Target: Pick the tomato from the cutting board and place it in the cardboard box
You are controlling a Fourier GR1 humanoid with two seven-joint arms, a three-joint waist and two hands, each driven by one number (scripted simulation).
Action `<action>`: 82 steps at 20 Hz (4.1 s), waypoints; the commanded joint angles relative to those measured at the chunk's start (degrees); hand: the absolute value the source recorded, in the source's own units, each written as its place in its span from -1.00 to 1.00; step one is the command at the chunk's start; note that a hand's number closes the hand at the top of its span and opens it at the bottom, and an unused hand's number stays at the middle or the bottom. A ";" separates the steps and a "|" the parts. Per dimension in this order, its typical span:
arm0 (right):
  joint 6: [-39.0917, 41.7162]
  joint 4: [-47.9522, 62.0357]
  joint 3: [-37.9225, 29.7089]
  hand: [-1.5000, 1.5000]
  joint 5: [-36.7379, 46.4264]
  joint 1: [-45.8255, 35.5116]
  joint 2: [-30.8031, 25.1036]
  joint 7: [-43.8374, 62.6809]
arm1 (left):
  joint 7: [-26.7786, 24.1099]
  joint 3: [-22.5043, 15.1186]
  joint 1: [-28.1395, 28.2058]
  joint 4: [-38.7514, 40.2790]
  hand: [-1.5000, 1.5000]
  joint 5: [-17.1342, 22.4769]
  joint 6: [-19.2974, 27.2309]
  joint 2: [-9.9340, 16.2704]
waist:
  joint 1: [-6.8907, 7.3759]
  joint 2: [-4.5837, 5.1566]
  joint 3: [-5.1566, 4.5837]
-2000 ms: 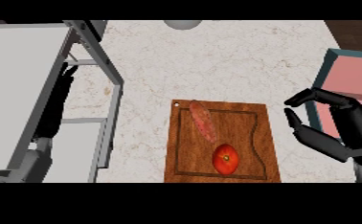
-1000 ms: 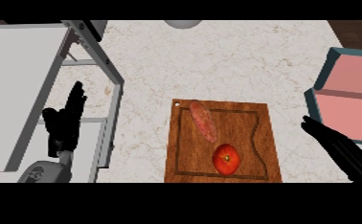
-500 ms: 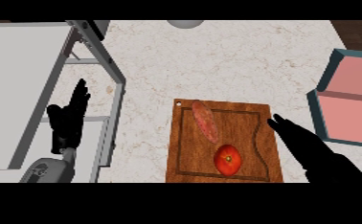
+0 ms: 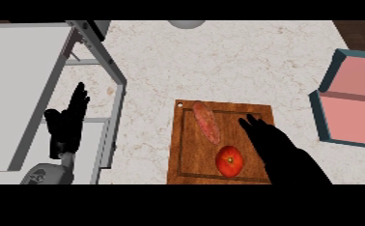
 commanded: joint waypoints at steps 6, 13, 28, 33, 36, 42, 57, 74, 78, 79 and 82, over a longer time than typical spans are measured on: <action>4.32 5.51 5.81 -1.00 7.57 -3.04 10.99 11.75 | -0.93 1.42 0.30 0.88 0.00 -1.32 -1.05 -1.25 | -0.20 -0.04 -0.01; 5.92 7.11 7.89 -1.00 11.71 0.30 12.85 11.60 | 0.95 3.18 -2.16 1.51 0.00 -1.66 -1.41 -1.22 | -0.57 -0.06 0.01; 10.39 13.02 2.72 -1.00 16.51 2.67 17.23 7.04 | 1.26 4.13 -1.40 0.81 0.00 -4.24 -2.15 -2.39 | -0.53 -0.04 0.04; 11.13 18.60 3.10 -1.00 19.60 0.95 22.26 6.55 | 0.33 5.12 -0.08 1.27 0.00 -4.47 -3.19 -2.36 | -0.28 0.00 0.04; 14.84 17.93 0.32 -1.00 19.21 -0.13 22.99 6.18 | -0.60 5.31 1.37 0.57 0.00 -4.57 -4.03 -3.06 | -0.27 -0.02 0.03; 5.94 27.66 1.86 -1.00 25.21 4.27 23.89 -2.00 | -2.04 5.66 1.28 0.55 0.00 -6.07 -3.18 -5.52 | -0.30 0.01 0.05; 8.04 28.88 -6.37 -1.00 27.11 6.00 24.07 -11.73 | 0.99 9.84 3.02 -2.01 0.00 -9.27 -6.91 -6.74 | -0.41 -0.01 0.06; -4.93 12.93 1.27 1.00 27.38 28.44 -6.79 -44.97 | 0.90 12.35 3.03 -0.44 0.00 -9.22 -7.11 -6.62 | -3.68 -0.85 0.15; -16.57 11.13 -5.93 1.00 25.50 37.65 -19.00 -56.76 | 2.13 12.90 2.35 -1.80 0.00 -8.69 -7.41 -6.09 | -3.08 -0.56 0.18; -17.86 7.20 -8.24 1.00 24.59 39.85 -21.58 -57.73 | 2.12 11.94 3.03 -1.82 0.00 -9.33 -6.90 -7.08 | -3.03 -0.55 0.12; -24.99 4.52 -12.56 1.00 23.47 47.08 -25.48 -62.50 | 4.48 10.37 1.18 -2.74 0.00 -11.51 -4.55 -8.18 | -2.90 -0.50 0.10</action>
